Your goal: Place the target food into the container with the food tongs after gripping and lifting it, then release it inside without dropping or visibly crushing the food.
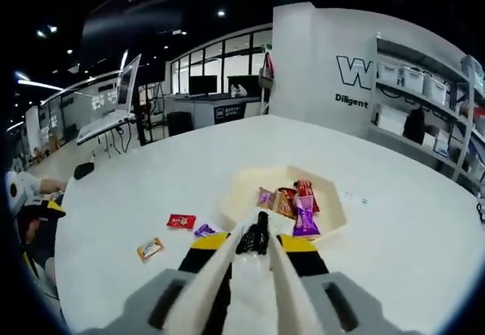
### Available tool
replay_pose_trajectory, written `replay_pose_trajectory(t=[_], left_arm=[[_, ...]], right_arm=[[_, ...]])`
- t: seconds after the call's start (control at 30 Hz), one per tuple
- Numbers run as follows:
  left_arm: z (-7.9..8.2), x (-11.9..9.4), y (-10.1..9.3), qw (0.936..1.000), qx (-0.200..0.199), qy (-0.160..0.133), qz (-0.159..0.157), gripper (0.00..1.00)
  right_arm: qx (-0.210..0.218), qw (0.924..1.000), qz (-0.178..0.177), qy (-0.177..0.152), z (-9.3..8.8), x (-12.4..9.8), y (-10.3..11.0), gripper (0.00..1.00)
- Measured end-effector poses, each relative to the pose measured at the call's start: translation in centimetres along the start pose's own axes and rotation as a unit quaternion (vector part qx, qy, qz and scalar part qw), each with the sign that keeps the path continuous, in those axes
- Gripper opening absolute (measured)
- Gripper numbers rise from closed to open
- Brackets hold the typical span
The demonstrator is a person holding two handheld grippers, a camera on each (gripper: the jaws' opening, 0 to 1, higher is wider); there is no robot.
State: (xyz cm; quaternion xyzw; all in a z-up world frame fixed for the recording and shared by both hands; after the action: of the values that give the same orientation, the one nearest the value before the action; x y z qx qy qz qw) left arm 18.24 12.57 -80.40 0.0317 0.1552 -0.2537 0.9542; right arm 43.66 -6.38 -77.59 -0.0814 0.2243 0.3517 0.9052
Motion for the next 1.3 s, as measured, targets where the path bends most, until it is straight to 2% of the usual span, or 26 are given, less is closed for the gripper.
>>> replay_pose_trajectory(t=[0.23,0.53,0.97,1.3], left_arm=[[0.1,0.1,0.3,1.0000,0.001,0.001,0.004,0.93],[-0.1,0.5,0.9,0.9999,0.000,0.007,0.009,0.92],[-0.2,1.2,1.5,0.9998,0.004,0.017,0.011,0.92],[-0.3,1.7,1.7,0.9997,0.004,0.022,0.010,0.92]], right_arm=[[0.005,1.0000,-0.004,0.002,0.6,1.5,-1.3,0.15],[0.011,0.9999,-0.002,0.002,0.5,2.7,-1.3,0.15],[0.022,0.9992,-0.005,0.033,-1.9,6.0,-2.2,0.15],[0.025,0.9991,-0.005,0.034,-2.4,6.5,-2.9,0.15]])
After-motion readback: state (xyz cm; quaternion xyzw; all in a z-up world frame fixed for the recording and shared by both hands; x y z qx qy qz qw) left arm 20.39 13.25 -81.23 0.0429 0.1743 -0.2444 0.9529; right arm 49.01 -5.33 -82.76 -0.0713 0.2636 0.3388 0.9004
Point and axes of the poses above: the point that each gripper's makers call its tool centre point, and the gripper's own axes: x roughly forward along the fingers, y roughly to its left, z roughly out of its top, the point moved 1 cm from there along -x, roughly backward along the fingers, and after that the axes turned 5 degrees about z, right-handed, at the moved point
